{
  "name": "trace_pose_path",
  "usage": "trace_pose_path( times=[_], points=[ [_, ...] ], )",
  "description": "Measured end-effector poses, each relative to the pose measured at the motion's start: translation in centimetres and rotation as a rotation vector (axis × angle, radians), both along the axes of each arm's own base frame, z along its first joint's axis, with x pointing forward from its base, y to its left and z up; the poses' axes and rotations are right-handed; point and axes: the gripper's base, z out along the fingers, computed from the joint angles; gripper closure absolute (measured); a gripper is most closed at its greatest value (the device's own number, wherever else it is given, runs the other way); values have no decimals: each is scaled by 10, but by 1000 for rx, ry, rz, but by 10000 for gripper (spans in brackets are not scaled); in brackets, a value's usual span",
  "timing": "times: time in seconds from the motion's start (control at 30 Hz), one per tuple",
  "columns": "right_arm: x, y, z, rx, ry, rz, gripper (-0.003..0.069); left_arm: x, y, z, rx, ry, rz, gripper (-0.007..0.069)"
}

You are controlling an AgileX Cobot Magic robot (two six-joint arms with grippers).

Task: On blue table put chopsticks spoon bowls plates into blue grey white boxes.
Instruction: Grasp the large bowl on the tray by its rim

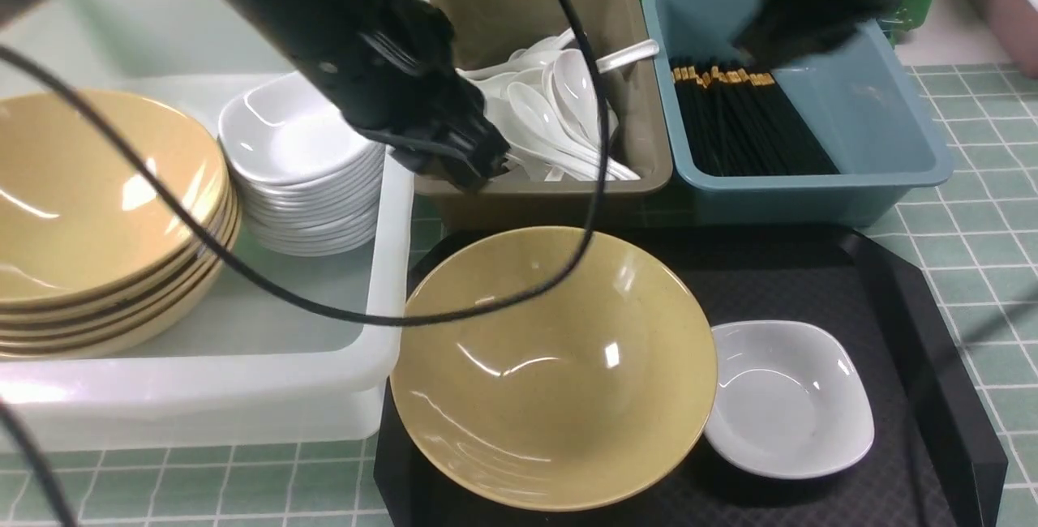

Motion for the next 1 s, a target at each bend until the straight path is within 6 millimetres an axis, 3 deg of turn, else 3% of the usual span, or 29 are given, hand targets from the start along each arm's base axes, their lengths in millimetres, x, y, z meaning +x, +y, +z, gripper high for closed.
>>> trace_pose_path(
  times=[0.07, 0.2, 0.37, 0.6, 1.0],
  points=[
    [-28, -13, -6, -14, 31, 0, 592, 4, -16, -17, 62, 17, -41, 363],
    [-59, -28, -19, -23, 53, -2, 592, 12, -33, -42, 147, 12, -7, 201],
    [-85, -39, -33, -16, 50, -11, 592, 32, -36, -75, 252, 1, 43, 100],
    [-89, -41, -39, -15, 62, -22, 590, 47, -41, -99, 284, -24, 46, 99],
    [-89, -41, -38, -11, 56, -24, 575, 54, -49, -127, 275, 17, 46, 211]
  ],
)
